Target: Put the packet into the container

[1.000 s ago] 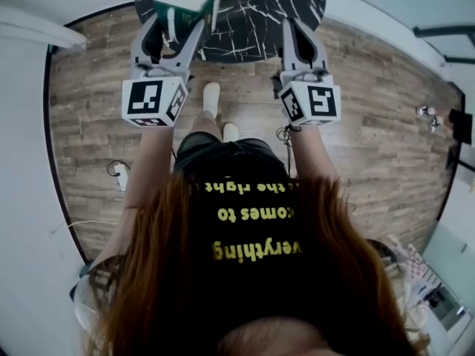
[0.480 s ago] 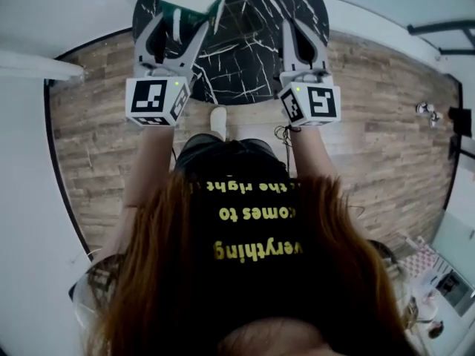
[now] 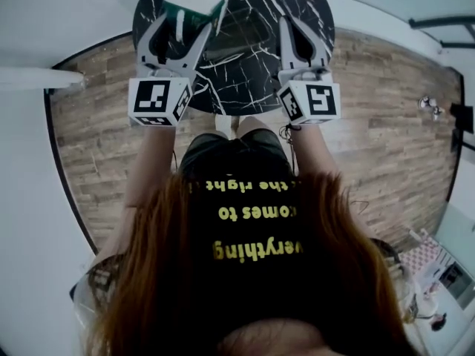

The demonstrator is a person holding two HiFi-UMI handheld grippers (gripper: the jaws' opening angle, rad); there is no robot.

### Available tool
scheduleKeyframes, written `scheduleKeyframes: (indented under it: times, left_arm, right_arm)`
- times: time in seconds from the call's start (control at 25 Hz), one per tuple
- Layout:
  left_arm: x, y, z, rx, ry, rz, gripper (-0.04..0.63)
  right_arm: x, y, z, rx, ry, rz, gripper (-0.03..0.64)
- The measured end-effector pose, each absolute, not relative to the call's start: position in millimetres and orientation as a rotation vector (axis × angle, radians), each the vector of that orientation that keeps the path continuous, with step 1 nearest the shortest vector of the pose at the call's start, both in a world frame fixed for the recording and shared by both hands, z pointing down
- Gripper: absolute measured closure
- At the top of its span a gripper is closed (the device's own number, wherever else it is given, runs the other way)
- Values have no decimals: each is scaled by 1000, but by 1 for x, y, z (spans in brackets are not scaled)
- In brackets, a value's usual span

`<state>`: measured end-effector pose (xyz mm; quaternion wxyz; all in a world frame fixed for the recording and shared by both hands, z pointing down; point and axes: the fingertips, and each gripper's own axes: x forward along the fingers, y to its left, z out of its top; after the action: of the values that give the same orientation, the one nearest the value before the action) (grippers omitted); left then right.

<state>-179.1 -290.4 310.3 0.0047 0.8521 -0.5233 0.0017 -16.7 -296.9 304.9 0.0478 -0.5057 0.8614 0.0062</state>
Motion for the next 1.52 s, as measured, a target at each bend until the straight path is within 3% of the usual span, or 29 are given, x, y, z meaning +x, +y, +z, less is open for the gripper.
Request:
scheduleKeyframes:
  times: [0.96,1.52]
  left_arm:
    - [-155,-328,344,2611,-1594,177,314]
    - [-119,-347,413,2422,-1241,502,314]
  right_arm:
    - [-12,-340,318,-1433,2705,-52,598]
    - [5,-356,327,-1403,2714,-95,598]
